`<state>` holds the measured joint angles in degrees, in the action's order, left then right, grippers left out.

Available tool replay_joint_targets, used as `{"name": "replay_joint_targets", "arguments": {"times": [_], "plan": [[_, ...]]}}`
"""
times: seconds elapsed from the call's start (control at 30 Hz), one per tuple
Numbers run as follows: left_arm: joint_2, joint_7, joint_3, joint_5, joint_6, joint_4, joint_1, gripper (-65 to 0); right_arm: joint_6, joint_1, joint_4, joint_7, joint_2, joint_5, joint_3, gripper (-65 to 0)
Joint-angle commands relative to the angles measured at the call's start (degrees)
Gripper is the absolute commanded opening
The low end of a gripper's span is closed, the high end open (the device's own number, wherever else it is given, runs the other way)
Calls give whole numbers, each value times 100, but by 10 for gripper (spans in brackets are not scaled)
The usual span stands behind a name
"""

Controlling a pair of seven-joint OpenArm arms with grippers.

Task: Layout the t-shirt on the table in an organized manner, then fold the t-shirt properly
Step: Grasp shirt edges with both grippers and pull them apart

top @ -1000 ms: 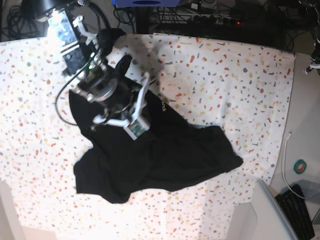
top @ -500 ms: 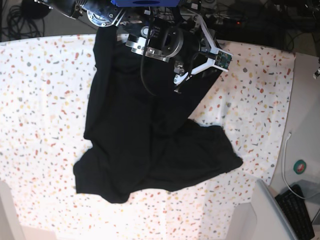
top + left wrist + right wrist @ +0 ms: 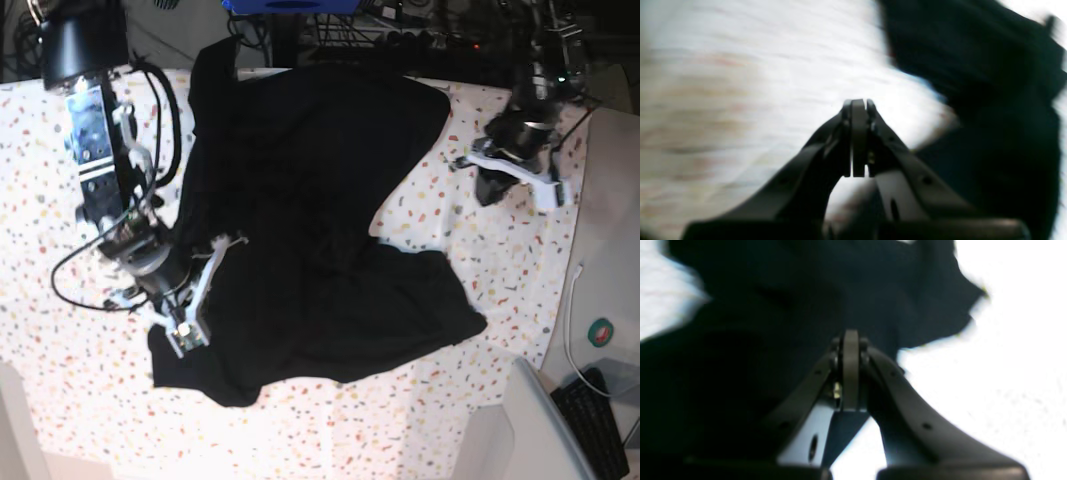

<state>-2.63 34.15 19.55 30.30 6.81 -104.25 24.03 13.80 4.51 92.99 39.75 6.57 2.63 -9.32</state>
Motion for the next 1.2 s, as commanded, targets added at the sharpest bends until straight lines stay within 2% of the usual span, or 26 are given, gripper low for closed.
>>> {"name": "replay_joint_targets", "arguments": {"times": [0.0,0.1,0.17,0.3,0.4,0.47,0.57,0.63,0.77,0.83,0.9,1.0,1.1,1.17], "plan": [[-14,-26,-307,16,27,-59,36,-650,4,292,-143,-164,25,31,110,-650],[-22,-35,-1151,16,18,328,-60,-650,22,652,-917,-172,60,31,242,-650],[-22,-35,-1485,16,0,847,-210,-650,31,881,-1391,-181,60,31,233,-650],[-49,-35,-1625,-63,0,1972,-597,-650,31,1259,-2244,-507,-72,31,145,-650],[-365,-53,-1590,-582,-8,2086,-667,-650,13,1311,-2446,-709,-81,31,31,-650],[-559,-53,-1230,-890,-8,2033,-667,-650,13,1311,-2455,-726,-99,31,31,-650],[-787,-53,-272,-1356,-8,2095,-825,-650,13,1311,-2464,-726,-107,31,31,-650],[-1077,-53,265,-1690,-8,2315,-1098,-650,13,1311,-2455,-726,-107,31,31,-650],[-1684,-53,458,-1954,-8,3027,-1968,-650,13,1320,-2481,-735,-116,31,31,-650],[-1807,-17,476,-1883,-8,3176,-2408,-650,4,1443,-2508,-735,-134,31,31,-650],[-1789,115,520,-1795,-8,3036,-2724,-650,4,1610,-2701,-735,-239,31,31,-650],[-1622,958,476,-1417,-8,2165,-2689,-650,-4,2032,-3484,-858,-310,31,22,-650],[-1086,1574,476,-1083,-8,1163,-2197,-650,-13,2524,-4714,-1605,-318,31,22,-650],[-734,1635,476,-1048,-8,662,-1739,-650,-40,2920,-5805,-2203,-318,31,22,-650]]}}
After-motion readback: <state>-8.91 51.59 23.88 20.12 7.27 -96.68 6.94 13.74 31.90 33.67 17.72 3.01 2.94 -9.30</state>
